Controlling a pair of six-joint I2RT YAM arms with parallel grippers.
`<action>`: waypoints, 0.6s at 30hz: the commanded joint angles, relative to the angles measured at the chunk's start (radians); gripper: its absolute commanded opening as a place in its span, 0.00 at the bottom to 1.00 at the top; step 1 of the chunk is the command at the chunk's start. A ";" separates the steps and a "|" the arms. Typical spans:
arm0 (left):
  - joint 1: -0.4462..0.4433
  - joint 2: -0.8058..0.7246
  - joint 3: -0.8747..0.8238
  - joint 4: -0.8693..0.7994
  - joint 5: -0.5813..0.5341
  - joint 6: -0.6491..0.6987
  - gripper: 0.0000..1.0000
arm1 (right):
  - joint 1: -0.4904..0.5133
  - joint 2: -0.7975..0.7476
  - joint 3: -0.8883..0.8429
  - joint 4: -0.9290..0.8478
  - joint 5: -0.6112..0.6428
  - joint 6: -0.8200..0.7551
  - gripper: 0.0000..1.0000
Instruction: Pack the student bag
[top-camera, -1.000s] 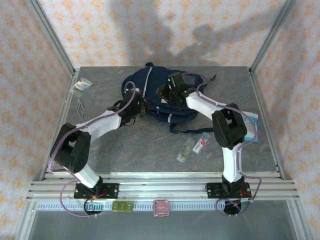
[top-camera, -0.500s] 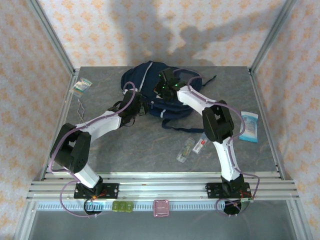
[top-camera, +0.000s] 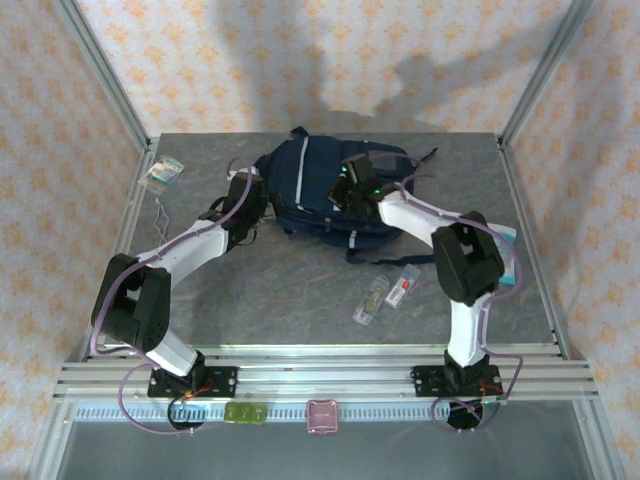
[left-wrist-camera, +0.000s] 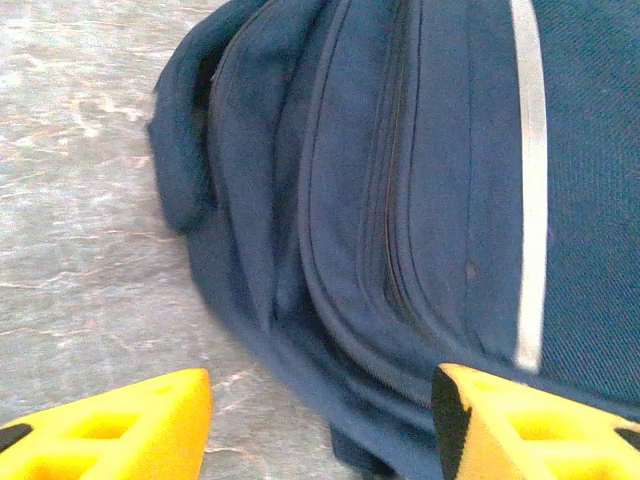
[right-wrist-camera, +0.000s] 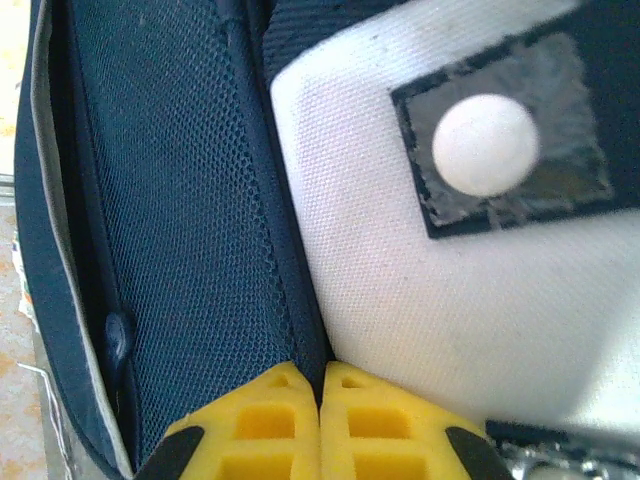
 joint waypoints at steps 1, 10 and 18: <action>-0.019 -0.011 -0.009 0.046 0.110 0.022 0.59 | -0.016 -0.092 -0.069 0.028 -0.037 0.026 0.00; -0.185 0.036 -0.020 0.097 0.024 0.022 0.65 | -0.023 -0.086 -0.037 0.261 -0.236 0.084 0.00; -0.214 0.120 0.011 0.105 -0.085 0.004 0.67 | -0.023 -0.082 -0.034 0.243 -0.224 0.075 0.00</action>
